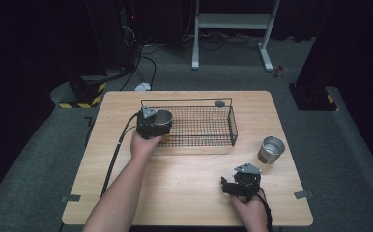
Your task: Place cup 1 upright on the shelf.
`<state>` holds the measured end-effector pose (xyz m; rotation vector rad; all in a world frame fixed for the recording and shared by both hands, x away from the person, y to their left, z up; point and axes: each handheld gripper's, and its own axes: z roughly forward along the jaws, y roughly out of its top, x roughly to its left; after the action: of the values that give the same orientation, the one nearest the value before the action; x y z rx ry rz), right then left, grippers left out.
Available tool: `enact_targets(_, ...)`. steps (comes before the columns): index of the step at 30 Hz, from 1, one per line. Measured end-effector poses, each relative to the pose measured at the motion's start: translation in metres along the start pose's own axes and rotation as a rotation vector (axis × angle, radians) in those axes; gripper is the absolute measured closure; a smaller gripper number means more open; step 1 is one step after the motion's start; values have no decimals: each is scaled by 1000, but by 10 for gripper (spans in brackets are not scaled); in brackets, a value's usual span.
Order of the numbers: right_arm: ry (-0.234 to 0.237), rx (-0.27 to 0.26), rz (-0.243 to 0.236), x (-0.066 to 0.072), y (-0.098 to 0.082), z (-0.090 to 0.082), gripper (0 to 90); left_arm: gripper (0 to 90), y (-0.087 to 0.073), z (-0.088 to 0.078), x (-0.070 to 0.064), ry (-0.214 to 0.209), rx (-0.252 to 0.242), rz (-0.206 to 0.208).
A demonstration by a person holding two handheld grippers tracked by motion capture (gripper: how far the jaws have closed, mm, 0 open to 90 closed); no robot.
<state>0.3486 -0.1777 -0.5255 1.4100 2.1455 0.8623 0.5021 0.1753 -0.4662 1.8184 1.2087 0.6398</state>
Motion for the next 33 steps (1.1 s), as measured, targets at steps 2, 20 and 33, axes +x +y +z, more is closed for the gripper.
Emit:
enact_targets(2,-1,-1,0,0,0,0,98,132,0,-1,0,1,6,0)
enact_targets(20,-1,-1,-3,0,0,0,101,133,-6,-1,-2,19,5,16)
enact_targets(33,-1,-1,-3,0,0,0,100,5,-5,-2,-1,28,53,-23)
